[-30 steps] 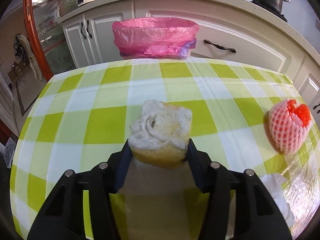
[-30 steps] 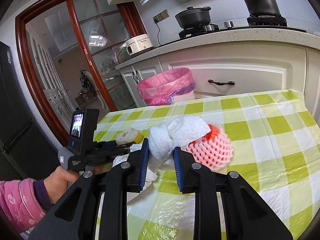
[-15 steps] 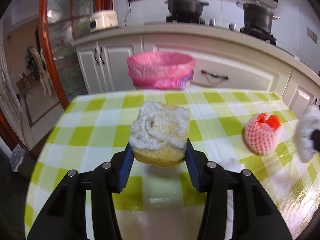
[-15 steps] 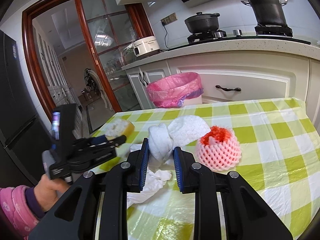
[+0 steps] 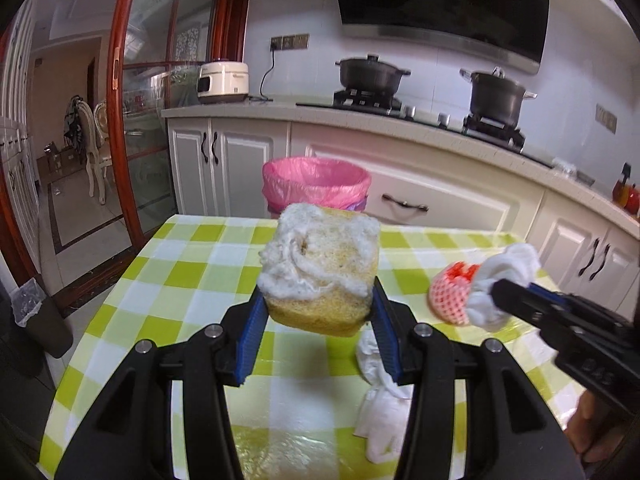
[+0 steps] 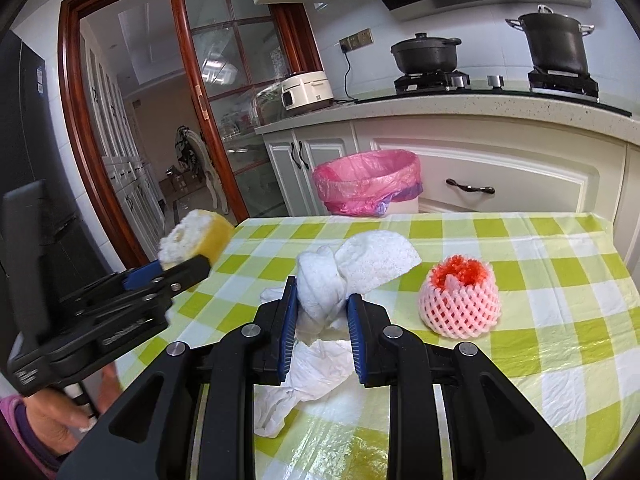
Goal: Collect trash
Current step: 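Carry tissue and bread to the pink bin and open both tools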
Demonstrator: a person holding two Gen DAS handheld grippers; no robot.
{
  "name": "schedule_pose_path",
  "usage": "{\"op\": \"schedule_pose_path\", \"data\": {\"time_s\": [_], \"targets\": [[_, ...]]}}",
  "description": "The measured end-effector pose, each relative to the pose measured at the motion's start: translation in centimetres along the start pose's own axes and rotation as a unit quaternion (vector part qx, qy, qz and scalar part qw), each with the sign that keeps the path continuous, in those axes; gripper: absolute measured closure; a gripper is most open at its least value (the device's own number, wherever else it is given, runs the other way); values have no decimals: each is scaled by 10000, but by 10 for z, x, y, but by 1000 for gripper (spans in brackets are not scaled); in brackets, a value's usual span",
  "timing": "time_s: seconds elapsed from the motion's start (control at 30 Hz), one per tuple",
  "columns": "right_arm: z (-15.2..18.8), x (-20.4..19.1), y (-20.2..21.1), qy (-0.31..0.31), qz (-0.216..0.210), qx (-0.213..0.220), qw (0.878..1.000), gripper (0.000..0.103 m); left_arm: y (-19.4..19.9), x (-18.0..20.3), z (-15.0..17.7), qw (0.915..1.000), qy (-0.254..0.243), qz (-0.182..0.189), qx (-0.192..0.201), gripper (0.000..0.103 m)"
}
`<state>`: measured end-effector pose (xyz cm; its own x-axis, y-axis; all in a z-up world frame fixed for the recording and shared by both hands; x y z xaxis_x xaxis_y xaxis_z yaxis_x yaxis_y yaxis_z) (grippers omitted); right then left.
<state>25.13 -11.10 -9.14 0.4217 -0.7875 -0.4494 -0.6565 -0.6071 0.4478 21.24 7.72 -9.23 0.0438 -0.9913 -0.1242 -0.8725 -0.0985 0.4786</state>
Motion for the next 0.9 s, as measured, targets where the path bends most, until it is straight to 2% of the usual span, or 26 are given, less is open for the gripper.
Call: {"op": "schedule_pose_path", "data": {"time_s": [0.17,0.47,0.9], "targets": [[-3,-2,4,-6,46,85,10000,79,19,6,-4,9998,-21,7,200,56],[-6,-1,-5,14,54,44,10000,79,26,16,-3,9994,-109,114,312,56],[-53,-5,-38,230,24,193,9995,79,-3,-6,-43,9988,10,145,472,55]]}}
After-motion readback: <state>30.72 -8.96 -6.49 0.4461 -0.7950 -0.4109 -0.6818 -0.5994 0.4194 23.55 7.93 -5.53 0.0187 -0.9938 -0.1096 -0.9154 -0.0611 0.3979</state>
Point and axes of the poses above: each gripper's, at about its wrist camera, not at the fingertips, and y roughly against the way its jaws point, x to its right, z to its underside, the point moved 2 cm from there along -y, roughly the way its jaws point, and after that the axes turned 13 degrees about -y, right-handed, at the moved point
